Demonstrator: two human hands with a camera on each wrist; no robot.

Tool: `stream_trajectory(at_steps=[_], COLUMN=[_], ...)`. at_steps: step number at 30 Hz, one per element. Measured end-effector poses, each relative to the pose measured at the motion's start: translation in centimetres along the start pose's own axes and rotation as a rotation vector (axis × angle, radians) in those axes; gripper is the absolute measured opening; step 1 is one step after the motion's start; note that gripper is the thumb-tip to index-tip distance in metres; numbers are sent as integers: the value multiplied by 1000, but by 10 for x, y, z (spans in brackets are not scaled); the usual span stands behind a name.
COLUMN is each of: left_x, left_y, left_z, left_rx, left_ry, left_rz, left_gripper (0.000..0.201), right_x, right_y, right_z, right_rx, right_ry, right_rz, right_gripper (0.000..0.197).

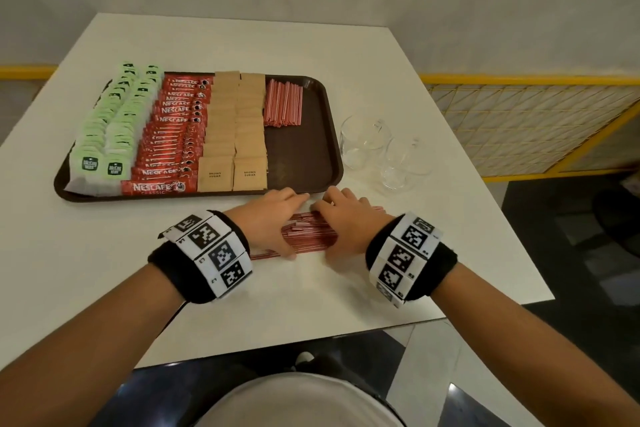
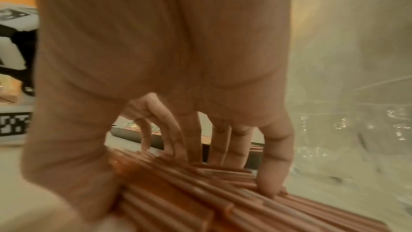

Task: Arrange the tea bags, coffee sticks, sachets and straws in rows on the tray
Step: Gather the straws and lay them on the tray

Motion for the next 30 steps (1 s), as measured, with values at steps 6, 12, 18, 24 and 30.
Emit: stream_trajectory(at_steps=[6, 12, 18, 24, 30], left_x=[-5, -5, -1, 0, -5], left_y=[3, 0, 2, 2, 8], left_z=[6, 6, 4, 9, 14], left_rx=[-11, -43, -50, -40, -68], left_ry=[51, 44, 17, -25, -29], left_rz=[-54, -94, -52, -39, -133], left_gripper=[60, 26, 17, 22, 21], right_x=[12, 8, 17, 18, 12], right_y=[-17, -24, -22, -22, -34], right_z=[13, 25, 29, 31, 31], right_rx=[36, -45, -121, -162, -166], right_ry=[-72, -51, 36, 70, 160], right_rz=[71, 85, -61, -131, -54], right_gripper=[45, 41, 29, 31, 34])
Point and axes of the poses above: each hand's wrist, its own y-axis away from the middle knuckle, its own x-axis out of the palm, z = x × y, the point moved 4 cm from there along -y, towards the middle knuckle, and after that the axes turned 3 degrees about -y, right-handed, at the moved point
